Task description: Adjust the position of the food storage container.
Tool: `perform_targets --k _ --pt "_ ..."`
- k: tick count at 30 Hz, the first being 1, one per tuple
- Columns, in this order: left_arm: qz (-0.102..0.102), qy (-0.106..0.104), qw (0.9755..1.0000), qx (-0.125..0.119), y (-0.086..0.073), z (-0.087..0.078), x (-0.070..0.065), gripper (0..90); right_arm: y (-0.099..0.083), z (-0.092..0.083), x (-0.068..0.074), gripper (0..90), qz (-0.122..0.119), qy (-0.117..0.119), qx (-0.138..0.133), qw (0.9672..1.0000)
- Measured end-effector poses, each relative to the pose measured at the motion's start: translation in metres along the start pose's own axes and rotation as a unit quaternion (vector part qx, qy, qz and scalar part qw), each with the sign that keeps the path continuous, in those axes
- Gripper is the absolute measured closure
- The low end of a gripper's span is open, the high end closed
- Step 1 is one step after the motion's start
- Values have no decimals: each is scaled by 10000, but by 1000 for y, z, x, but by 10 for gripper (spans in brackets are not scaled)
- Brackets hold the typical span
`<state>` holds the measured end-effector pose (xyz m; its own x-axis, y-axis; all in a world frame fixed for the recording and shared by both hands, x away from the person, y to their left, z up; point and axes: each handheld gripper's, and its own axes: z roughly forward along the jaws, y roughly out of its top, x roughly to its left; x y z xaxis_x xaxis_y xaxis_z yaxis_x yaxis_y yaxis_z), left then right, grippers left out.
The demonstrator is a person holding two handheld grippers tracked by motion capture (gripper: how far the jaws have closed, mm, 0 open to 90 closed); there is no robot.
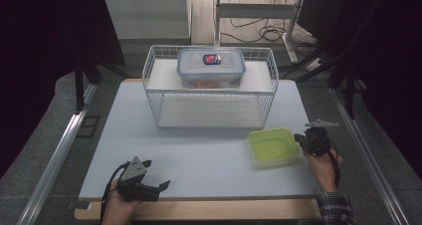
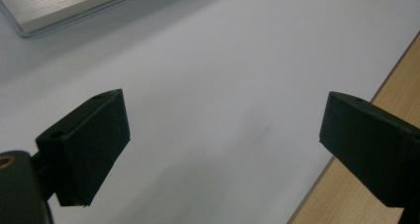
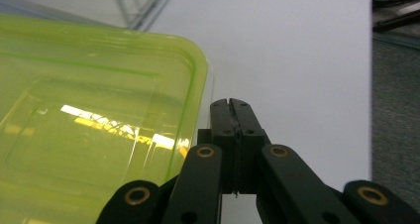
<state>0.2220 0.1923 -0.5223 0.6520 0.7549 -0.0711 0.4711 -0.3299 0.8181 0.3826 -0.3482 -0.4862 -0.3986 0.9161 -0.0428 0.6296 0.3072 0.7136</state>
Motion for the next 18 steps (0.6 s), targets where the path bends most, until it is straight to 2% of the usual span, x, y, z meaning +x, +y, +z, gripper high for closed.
perform_targets --k 2,4,5,12,18 --pt "12 -9 10000 12 0 0 0 52 -2 -2 8 890 -42 111 35 9999" --pt "22 -13 10000 24 0 1 -1 52 -3 -2 11 889 -45 162 39 9999" --pt "27 -9 10000 28 0 1 -1 52 -3 -3 15 889 -51 286 49 9996" --pt "20 -36 10000 57 0 1 -1 53 -2 -1 30 889 -115 463 75 9988" --pt "42 -99 9999 101 1 2 -3 57 0 1 49 890 -194 598 99 9980"
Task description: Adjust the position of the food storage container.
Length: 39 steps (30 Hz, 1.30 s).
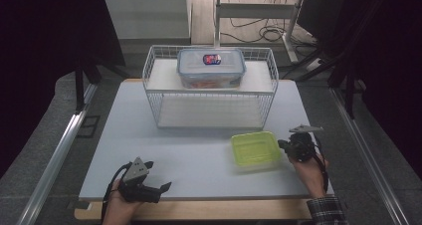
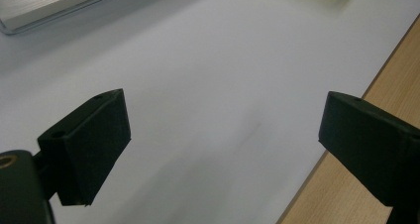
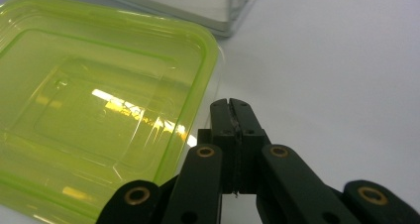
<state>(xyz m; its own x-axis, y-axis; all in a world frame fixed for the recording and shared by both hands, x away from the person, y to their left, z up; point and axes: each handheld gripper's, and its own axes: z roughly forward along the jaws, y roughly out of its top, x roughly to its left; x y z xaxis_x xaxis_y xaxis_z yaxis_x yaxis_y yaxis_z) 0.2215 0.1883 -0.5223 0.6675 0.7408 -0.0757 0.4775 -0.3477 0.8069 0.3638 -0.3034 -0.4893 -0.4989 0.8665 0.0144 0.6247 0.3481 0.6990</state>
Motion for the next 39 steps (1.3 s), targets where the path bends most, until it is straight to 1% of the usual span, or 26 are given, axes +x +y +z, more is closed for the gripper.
perform_targets --k 3,8,15,19,22,24,25,29,30,31,36,39 --pt "9 3 10000 23 0 0 0 57 2 3 12 889 -119 82 26 9999" --pt "5 -4 10000 26 0 0 0 58 6 9 32 889 -307 306 54 9990" --pt "18 -4 10000 28 0 1 0 57 8 13 57 889 -572 632 91 9963" --pt "20 -6 10000 25 0 0 0 58 9 15 67 889 -644 786 120 9948" --pt "21 -13 10000 29 0 1 -1 58 9 16 72 888 -757 809 186 9937" --pt "35 -12 10000 30 0 0 -1 58 9 16 73 870 -871 764 224 9930" --pt "41 -15 10000 28 0 0 -1 58 8 15 72 850 -911 751 202 9928" --pt "55 -15 10000 30 0 0 -1 58 7 8 67 736 -1142 461 58 9924" --pt "53 -22 10000 29 0 0 -1 58 6 6 65 706 -1149 419 30 9925" --pt "58 -22 10000 30 0 0 -1 58 5 3 63 667 -1070 426 -30 9933" --pt "84 0 10000 28 0 -1 -2 58 3 -7 55 516 -875 437 -210 9950" --pt "86 3 10000 34 0 -1 -2 58 2 -12 50 429 -664 544 -317 9958"
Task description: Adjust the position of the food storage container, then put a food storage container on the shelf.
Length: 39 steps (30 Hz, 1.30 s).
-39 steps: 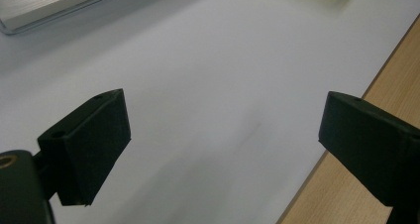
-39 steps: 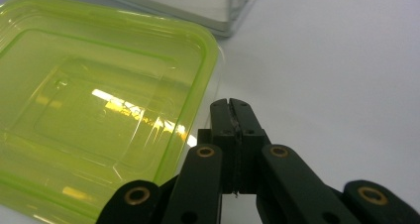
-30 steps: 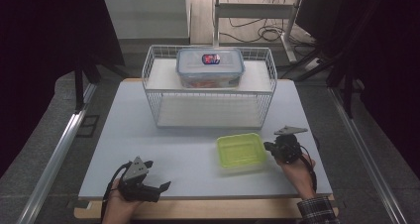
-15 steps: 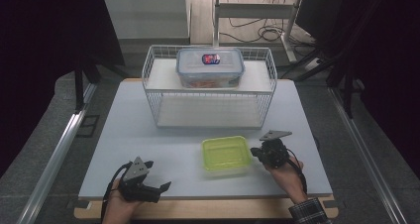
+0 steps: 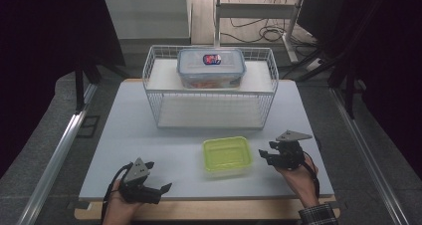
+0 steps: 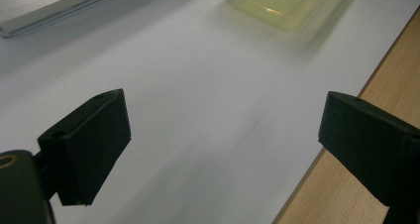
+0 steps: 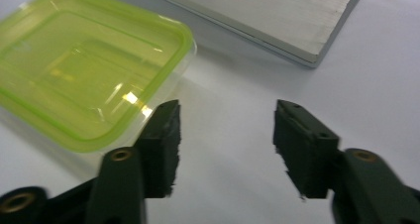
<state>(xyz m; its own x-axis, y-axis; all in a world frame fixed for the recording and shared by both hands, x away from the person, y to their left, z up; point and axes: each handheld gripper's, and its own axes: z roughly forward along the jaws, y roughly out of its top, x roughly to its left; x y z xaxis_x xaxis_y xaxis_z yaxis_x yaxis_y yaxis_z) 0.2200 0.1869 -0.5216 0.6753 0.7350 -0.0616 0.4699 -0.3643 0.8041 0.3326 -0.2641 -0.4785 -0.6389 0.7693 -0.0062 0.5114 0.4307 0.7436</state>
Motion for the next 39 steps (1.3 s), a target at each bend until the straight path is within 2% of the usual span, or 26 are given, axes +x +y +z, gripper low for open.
perform_targets --k 3,6,10,14,17,22,30,32,36,38,39 --pt "15 2 10000 6 0 0 0 58 -1 -2 -2 319 234 196 -72 9995" --pt "-1 -9 10000 7 0 1 0 58 -1 0 -1 255 352 235 -113 9990" --pt "-14 -16 10000 -2 0 0 1 59 0 3 1 257 629 379 -117 9972" --pt "14 -10 10000 22 0 1 0 59 2 5 2 296 722 543 -124 9958" --pt "21 -4 10000 31 0 1 0 59 4 9 4 337 870 725 -100 9935" --pt "55 4 10000 52 0 1 0 59 6 19 3 406 1355 1043 -53 9853" --pt "98 -4 9999 92 0 2 -1 59 7 35 -1 498 1705 1320 131 9764" --pt "108 -3 9999 93 0 2 -1 59 7 41 -3 519 1858 1494 186 9710" --pt "118 -4 9999 102 0 2 -1 59 6 48 -5 590 2063 1660 326 9637" --pt "115 -6 9999 100 0 2 -1 59 4 51 -8 641 2285 1877 335 9547" --pt "110 -9 9999 102 0 2 -1 59 4 51 -10 657 2363 1955 354 9511"
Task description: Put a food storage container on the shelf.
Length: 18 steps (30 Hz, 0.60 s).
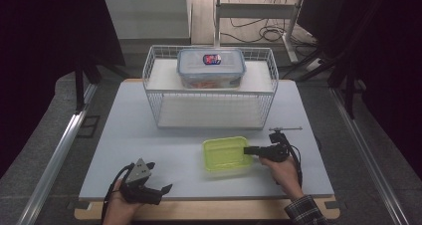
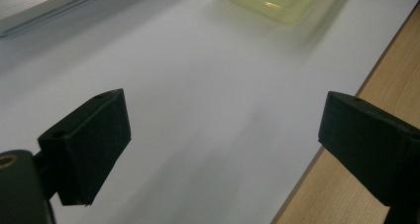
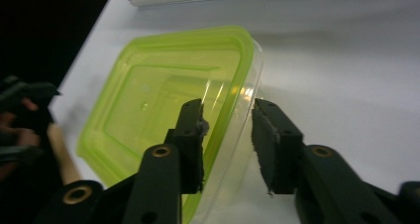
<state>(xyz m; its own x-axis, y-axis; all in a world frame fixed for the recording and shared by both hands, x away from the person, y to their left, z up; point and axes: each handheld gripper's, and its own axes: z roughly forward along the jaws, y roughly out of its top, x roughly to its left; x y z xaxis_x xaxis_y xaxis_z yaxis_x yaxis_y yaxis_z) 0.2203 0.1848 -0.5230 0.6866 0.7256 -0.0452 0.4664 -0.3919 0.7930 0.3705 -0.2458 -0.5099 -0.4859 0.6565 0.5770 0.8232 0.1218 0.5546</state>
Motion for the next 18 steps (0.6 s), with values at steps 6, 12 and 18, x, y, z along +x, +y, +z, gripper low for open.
perform_targets --k 6,12,18 --pt "9 -4 10000 0 0 -1 1 59 3 1 -10 781 587 521 122 9968" --pt "-18 19 10000 -46 0 -2 2 59 7 5 -4 798 578 511 225 9968" --pt "-53 33 10000 -65 0 -3 2 59 7 2 -5 799 654 567 133 9962"
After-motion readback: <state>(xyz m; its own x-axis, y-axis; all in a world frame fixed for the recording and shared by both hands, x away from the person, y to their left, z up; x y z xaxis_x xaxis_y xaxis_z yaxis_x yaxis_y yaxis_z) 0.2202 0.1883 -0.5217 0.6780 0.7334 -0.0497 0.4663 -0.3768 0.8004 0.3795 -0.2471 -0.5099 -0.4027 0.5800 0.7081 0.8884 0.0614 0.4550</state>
